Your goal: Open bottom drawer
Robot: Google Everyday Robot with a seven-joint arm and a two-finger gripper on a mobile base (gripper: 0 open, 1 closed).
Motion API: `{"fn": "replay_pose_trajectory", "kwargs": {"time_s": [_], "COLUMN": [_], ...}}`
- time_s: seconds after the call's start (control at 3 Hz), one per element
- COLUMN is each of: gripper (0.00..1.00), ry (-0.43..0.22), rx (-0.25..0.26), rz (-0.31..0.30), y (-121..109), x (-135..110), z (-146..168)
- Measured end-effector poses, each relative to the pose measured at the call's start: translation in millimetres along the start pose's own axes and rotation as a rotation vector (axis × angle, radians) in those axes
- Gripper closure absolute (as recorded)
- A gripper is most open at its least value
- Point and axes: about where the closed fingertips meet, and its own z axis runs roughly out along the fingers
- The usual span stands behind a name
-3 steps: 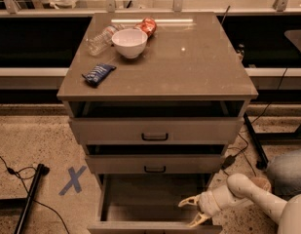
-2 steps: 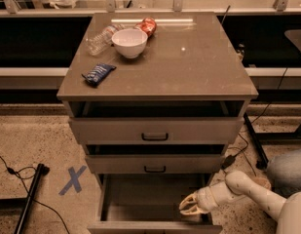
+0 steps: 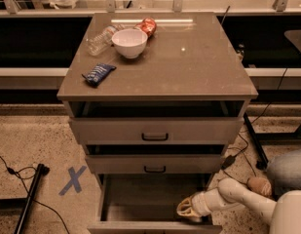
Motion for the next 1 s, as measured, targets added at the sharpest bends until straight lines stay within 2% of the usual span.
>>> {"fn": "replay_pose_trajectory", "kwargs": {"time_s": [0.33,0.67,1.0], "gripper": [1.0,1.0,1.0], "ry": [0.059,0.099,0.102], "rx": [-0.006,-0.101,-0.149], "rz": [0.022,0.052,0.071], "y": [-3,1,9], "x": [21,44,52], "z": [19,43,56]}}
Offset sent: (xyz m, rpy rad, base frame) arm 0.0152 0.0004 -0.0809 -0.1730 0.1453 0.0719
